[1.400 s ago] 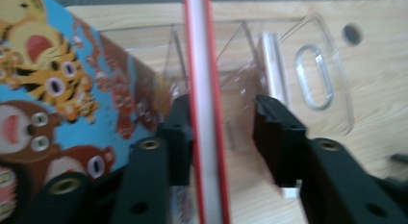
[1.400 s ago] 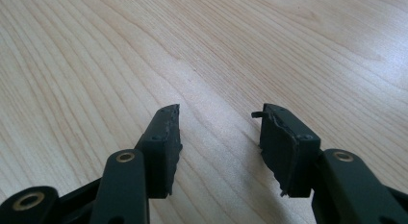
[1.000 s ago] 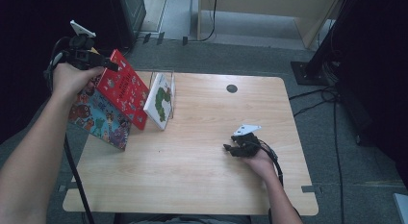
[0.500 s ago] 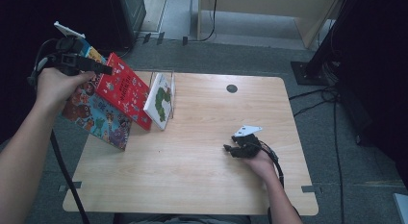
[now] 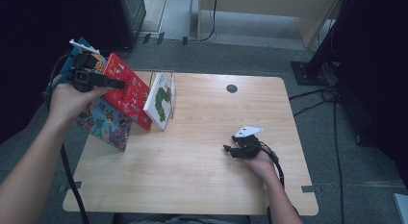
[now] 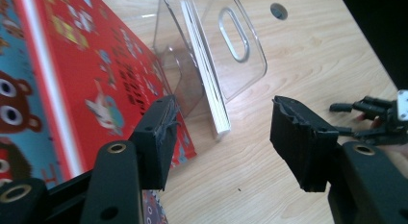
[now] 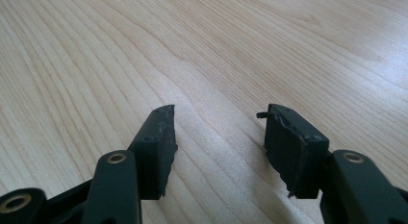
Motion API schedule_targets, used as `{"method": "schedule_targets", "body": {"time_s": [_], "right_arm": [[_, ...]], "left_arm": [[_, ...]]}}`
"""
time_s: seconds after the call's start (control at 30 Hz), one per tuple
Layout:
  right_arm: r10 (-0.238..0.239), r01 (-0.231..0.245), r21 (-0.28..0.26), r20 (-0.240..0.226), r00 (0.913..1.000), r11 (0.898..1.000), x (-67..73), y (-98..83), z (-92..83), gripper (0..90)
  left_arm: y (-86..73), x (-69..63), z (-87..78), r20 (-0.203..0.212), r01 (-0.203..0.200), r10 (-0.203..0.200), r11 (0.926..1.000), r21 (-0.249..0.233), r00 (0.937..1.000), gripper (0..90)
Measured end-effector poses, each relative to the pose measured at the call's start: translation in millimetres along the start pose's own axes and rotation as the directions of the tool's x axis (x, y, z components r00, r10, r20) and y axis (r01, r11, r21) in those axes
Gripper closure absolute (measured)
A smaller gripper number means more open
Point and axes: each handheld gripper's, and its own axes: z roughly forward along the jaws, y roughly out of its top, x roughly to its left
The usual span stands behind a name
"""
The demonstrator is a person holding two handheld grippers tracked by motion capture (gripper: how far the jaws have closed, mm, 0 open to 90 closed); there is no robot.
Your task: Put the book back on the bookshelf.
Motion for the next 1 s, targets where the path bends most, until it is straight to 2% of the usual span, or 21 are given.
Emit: {"method": "schedule_targets", "body": {"time_s": [0.27, 0.4, 0.5, 0.57, 0.67, 0.73, 1.0], "right_arm": [[0.004, -0.004, -0.007, 0.005, 1.0, 1.0, 0.8, -0.8, 0.1, 44.1], [0.003, -0.003, -0.015, 0.004, 1.0, 1.0, 1.0, -1.8, 0.2, 43.9], [0.003, -0.003, -0.019, 0.003, 1.0, 1.0, 1.0, -2.6, 0.1, 43.7], [0.005, -0.005, -0.022, 0.001, 1.0, 1.0, 1.3, -3.2, -0.1, 43.4], [0.003, -0.003, -0.031, 0.001, 1.0, 1.0, 1.2, -4.4, 0.0, 43.2], [0.004, -0.004, -0.036, 0.001, 1.0, 0.999, 1.3, -4.8, 0.1, 43.1], [-0.003, 0.003, -0.038, -0.001, 1.0, 0.999, 1.5, -5.5, 0.2, 41.2]], "left_arm": [[-31.6, -16.5, 24.7, 0.023, -0.041, 0.04, 0.9991, 0.008, 0.9989, 42.8], [-47.0, -23.4, 38.1, 0.059, -0.048, 0.047, 0.9987, 0.015, 0.9972, 42.8], [-58.5, -30.1, 48.1, 0.06, -0.068, 0.066, 0.9974, 0.024, 0.996, 42.8], [-67.9, -36.3, 55.5, 0.086, -0.068, 0.065, 0.9972, 0.03, 0.9942, 42.2], [-83.3, -47.7, 68.4, 0.105, -0.101, 0.096, 0.9938, 0.046, 0.9898, 41.9], [-93.1, -52.2, 78.4, 0.102, -0.111, 0.105, 0.9921, 0.057, 0.9892, 41.9], [-126.5, -59.3, 116.1, 0.131, -0.134, 0.121, 0.9869, 0.09, 0.984, 42.0]]}}
